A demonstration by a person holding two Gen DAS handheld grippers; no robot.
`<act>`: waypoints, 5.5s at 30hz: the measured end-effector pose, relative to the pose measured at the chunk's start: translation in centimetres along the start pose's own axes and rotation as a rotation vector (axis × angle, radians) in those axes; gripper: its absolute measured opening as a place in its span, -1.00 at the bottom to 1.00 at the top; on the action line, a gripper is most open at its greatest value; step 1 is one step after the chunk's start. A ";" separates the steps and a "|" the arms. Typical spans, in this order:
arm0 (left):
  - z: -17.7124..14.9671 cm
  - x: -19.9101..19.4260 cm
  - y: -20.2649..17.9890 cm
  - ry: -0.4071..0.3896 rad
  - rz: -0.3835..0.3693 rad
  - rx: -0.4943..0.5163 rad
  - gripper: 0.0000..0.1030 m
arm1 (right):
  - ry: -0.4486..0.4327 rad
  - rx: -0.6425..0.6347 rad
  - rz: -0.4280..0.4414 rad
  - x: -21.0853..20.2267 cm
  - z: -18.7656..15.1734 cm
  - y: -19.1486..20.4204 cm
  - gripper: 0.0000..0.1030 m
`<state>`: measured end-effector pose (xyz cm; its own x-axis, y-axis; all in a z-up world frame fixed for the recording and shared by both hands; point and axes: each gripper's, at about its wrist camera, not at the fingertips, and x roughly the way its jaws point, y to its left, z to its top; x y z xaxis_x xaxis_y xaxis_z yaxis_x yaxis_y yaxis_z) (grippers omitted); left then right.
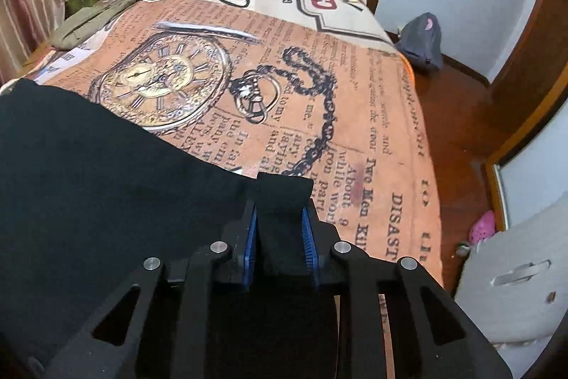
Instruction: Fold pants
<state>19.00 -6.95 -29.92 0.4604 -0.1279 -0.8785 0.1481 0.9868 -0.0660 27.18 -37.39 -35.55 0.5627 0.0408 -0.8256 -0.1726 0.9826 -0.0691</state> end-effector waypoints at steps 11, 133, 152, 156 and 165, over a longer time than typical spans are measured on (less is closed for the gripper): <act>-1.3 -0.2 0.5 -0.021 -0.015 0.010 0.61 | 0.064 -0.004 -0.031 1.7 2.2 0.2 -0.59; 2.9 -7.0 5.9 -0.245 -0.100 0.022 0.80 | -0.083 -0.062 0.370 -8.6 0.4 24.8 -0.71; 3.5 -4.0 1.5 -0.170 -0.132 0.076 0.80 | -0.132 -0.012 0.300 -12.2 0.6 19.6 0.09; 2.5 -1.5 0.3 -0.108 -0.088 0.118 0.80 | -0.091 0.029 0.246 -10.0 0.1 17.9 0.09; -0.3 0.3 2.6 -0.040 -0.163 0.034 0.82 | -0.042 -0.035 0.197 -8.7 -2.2 18.7 0.09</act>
<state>19.26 -4.41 -30.55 0.4622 -0.2905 -0.8379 0.2526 0.9488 -0.1896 17.28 -19.79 -30.94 0.5479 0.2402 -0.8013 -0.3107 0.9478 0.0716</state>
